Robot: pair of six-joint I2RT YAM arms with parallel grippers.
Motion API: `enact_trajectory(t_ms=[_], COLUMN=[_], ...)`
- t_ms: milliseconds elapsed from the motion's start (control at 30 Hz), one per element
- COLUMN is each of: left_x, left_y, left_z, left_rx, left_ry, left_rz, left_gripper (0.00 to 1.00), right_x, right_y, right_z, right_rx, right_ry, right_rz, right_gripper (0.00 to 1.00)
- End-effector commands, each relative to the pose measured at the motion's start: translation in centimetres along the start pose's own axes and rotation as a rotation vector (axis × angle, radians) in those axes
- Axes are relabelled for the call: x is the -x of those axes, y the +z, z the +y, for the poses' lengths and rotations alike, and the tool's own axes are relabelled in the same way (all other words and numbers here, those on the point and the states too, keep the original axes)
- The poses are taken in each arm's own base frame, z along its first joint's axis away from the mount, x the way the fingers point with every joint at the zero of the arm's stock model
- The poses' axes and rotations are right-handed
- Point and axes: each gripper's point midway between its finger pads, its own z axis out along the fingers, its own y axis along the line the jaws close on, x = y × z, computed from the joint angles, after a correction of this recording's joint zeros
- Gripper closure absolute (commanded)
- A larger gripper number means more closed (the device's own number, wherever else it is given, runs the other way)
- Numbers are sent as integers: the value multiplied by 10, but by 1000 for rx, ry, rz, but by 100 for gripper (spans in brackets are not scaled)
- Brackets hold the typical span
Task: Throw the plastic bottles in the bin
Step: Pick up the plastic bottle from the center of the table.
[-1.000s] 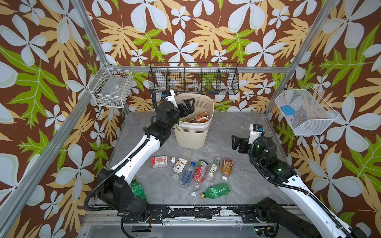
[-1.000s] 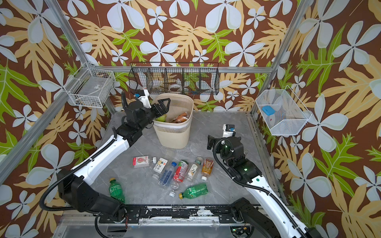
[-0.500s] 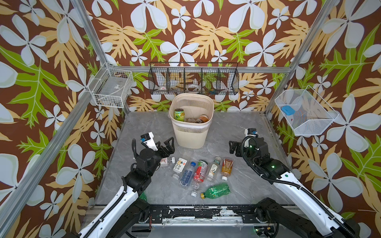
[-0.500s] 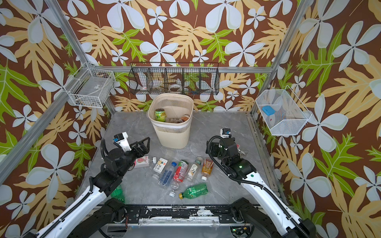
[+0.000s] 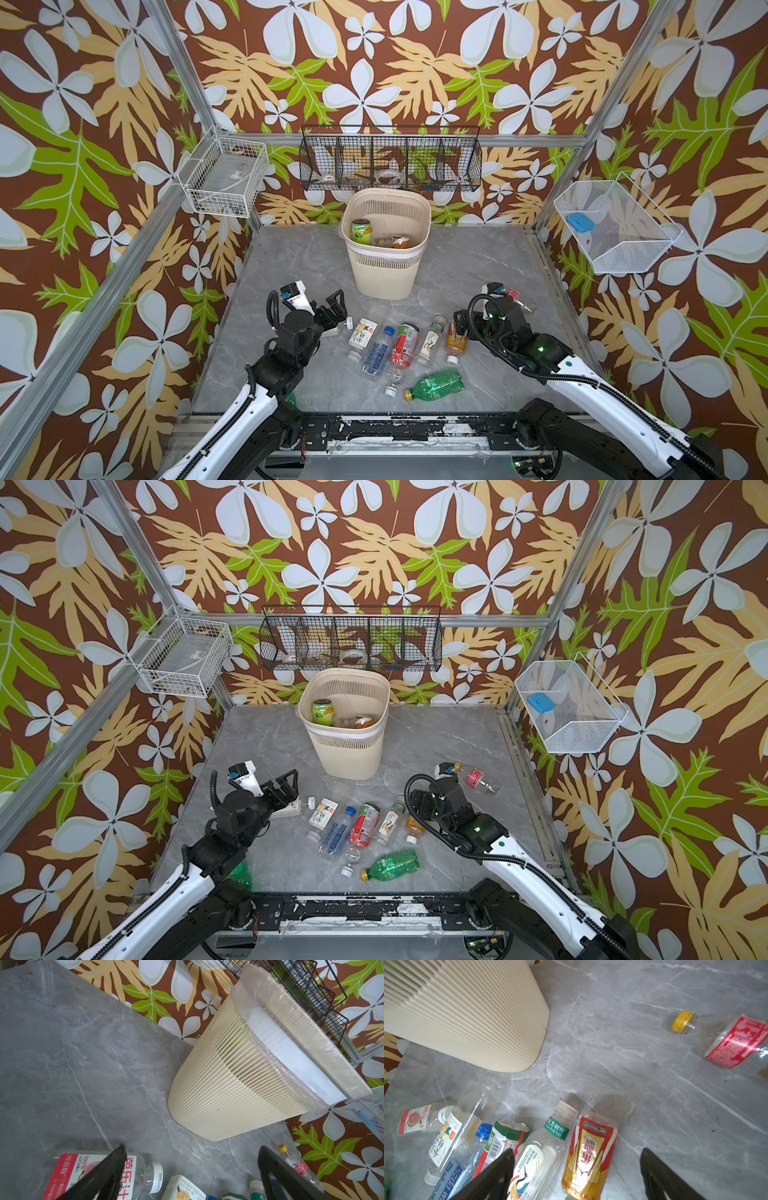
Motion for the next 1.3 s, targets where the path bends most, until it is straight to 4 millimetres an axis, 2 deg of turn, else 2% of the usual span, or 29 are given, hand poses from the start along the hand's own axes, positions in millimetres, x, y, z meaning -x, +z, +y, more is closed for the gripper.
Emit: enact_trajectory(t_ms=[0,167,367,633,833,1067,1167,1267], left_x=[8,5,1,0,0,1,1,1], left_y=[0,0,0,0,0,-3,-3,-3], left_z=[1,6,12,14,16,20,21,22], left_rx=[11,29,42,53,64,86,88,91], left_ry=[-10,-17,-25,-30,-25,-14,-12,-9], left_rz=[-34,-36,-34,-34,-33,-36,-36,-35], left_gripper=[0,0,0,0,0,0,0,0], right_x=[-19,-42,-54,-56,-58,-69,-68,-65], right_y=[2,8,18,34,54,73,75,74], right_z=[-11,-14,-21,-18,-17,-20,-21,-20], right_rx=[-47,-42,-73,-77,-97,-133,-139,-138], right_ry=[55,84,83,72,53,31,24,20], right_rz=[34,80,104,102,109,145,143,128], right_gripper=[8,9,10,11,15,33,41,45])
